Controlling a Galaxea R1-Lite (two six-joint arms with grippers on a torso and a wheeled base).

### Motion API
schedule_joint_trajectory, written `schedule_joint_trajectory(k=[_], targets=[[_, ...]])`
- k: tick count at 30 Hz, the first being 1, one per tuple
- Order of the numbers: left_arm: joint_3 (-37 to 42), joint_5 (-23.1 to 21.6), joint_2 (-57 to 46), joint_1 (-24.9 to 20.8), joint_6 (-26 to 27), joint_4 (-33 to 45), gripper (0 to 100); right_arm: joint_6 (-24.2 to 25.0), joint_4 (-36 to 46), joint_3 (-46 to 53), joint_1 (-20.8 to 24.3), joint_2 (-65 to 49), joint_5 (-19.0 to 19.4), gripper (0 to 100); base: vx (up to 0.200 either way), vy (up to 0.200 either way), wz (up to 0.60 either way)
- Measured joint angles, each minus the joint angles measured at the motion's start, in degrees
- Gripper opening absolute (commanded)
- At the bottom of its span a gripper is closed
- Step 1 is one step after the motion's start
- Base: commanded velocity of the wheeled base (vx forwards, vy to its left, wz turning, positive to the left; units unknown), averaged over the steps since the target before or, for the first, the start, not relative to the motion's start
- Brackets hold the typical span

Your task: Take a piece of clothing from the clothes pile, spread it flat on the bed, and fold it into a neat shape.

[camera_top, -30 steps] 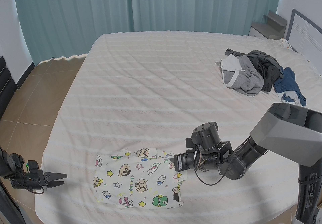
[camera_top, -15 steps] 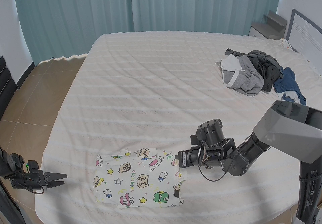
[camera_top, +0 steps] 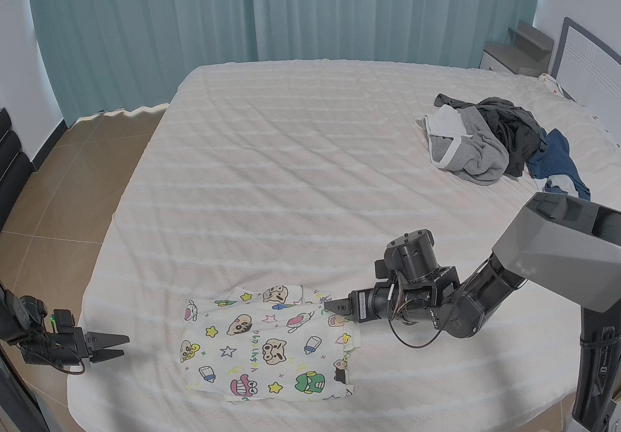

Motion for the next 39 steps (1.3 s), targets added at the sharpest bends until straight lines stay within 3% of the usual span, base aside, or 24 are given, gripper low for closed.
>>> schedule_joint_trajectory(k=[10, 18, 39], targets=[[0.09, 0.00, 0.00, 0.00, -0.02, 0.00, 100, 1.04, -0.16, 4.66, 0.41, -0.55, 2.49, 100, 0.000, 0.000, 0.00], [0.16, 0.00, 0.00, 0.00, 0.00, 0.02, 100, 3.69, -0.28, 4.41, 1.46, 0.13, 8.42, 100, 0.000, 0.000, 0.00], [0.38, 0.01, 0.00, 0.00, 0.05, -0.05, 100, 3.69, -0.11, 2.06, 0.98, 2.95, 7.44, 100, 0.000, 0.000, 0.00]])
